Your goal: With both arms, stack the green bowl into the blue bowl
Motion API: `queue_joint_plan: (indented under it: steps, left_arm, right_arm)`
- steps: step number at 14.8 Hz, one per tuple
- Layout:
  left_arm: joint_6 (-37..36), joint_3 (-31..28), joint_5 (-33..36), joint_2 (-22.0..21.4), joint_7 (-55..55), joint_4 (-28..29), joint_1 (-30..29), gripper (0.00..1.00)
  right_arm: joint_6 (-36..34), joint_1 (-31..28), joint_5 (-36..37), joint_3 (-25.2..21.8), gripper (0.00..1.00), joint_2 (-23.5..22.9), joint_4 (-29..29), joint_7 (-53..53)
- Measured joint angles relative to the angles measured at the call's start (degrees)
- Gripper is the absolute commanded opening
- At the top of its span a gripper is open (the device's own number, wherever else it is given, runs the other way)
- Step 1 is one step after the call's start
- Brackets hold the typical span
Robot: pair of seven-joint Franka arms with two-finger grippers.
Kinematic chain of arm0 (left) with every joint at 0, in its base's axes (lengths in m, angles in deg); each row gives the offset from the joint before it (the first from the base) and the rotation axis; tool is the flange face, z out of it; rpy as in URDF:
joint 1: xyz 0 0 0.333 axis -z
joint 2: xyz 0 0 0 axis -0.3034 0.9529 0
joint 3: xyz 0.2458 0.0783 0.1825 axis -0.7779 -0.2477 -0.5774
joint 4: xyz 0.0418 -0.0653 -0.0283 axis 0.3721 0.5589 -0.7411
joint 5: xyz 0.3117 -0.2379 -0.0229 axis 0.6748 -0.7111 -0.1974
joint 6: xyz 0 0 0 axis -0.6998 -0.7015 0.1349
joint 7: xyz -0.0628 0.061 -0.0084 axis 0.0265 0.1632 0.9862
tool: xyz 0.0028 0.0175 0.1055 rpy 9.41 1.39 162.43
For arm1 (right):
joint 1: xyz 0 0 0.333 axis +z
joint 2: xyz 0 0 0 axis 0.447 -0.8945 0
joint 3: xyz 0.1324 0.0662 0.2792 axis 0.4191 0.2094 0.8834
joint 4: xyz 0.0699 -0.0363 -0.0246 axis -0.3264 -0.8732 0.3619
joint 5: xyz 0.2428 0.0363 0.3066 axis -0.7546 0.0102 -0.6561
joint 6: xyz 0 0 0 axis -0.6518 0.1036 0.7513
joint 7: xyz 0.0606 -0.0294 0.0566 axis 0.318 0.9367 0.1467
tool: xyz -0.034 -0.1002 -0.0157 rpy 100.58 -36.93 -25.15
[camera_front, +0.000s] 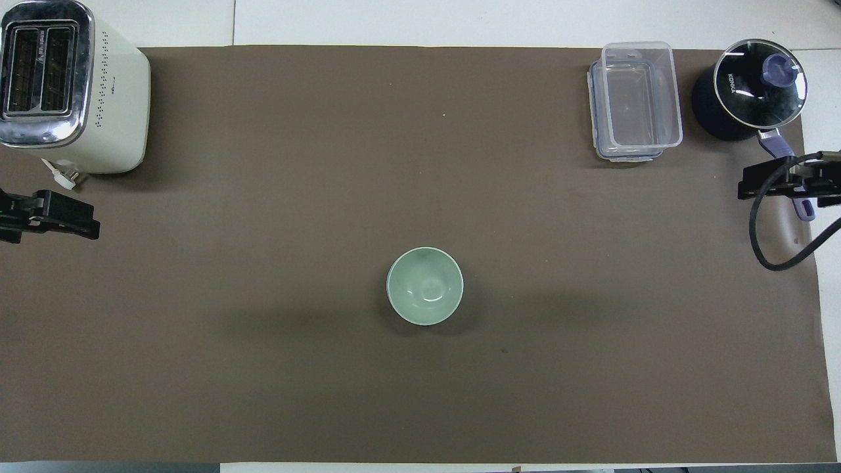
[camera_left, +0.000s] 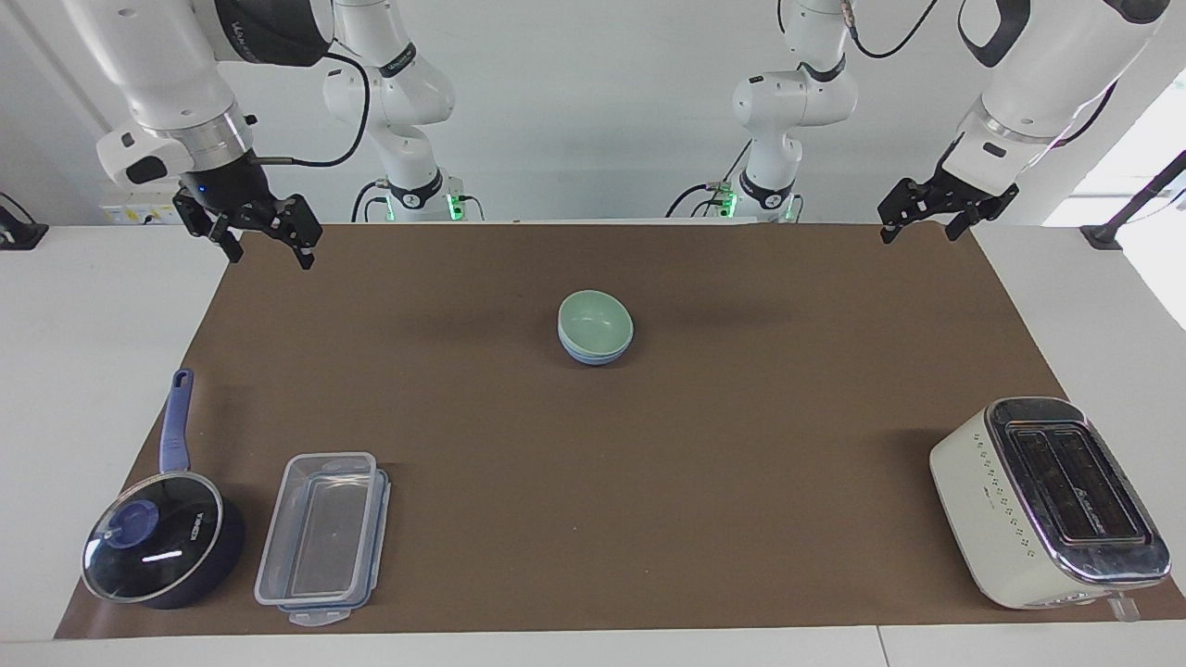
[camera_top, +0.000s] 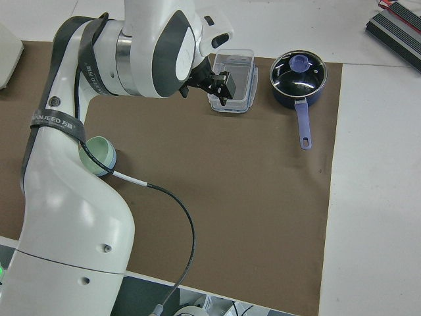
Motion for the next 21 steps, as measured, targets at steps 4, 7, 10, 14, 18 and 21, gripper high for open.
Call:
queue_joint_plan:
  steps: [4,7,10,14,18,21]
  left_arm:
    - [0.0,0.0,0.0,0.0,0.0,0.0,0.0,1.00]
    - [0.0,0.0,0.0,0.0,0.0,0.0,0.0,1.00]
    - [0.0,0.0,0.0,0.0,0.0,0.0,0.0,1.00]
    - [0.0,0.0,0.0,0.0,0.0,0.0,0.0,1.00]
    - [0.0,0.0,0.0,0.0,0.0,0.0,0.0,1.00]
    - [0.0,0.0,0.0,0.0,0.0,0.0,0.0,1.00]
  right_arm:
    - [-0.7,0.2,0.6,0.6,1.00,-0.8,0.2,0.0]
    - [-1.4,0.5,0.6,0.7,1.00,-0.9,0.1,0.0]
    - [-4.1,0.6,0.6,0.7,1.00,-0.8,0.1,0.0]
    - [-4.2,0.6,0.6,0.6,1.00,-0.8,0.1,0.0]
    - [-4.1,0.5,0.2,0.6,1.00,-0.8,0.1,0.0]
    - [-4.0,0.5,0.1,0.6,1.00,-0.8,0.1,0.0]
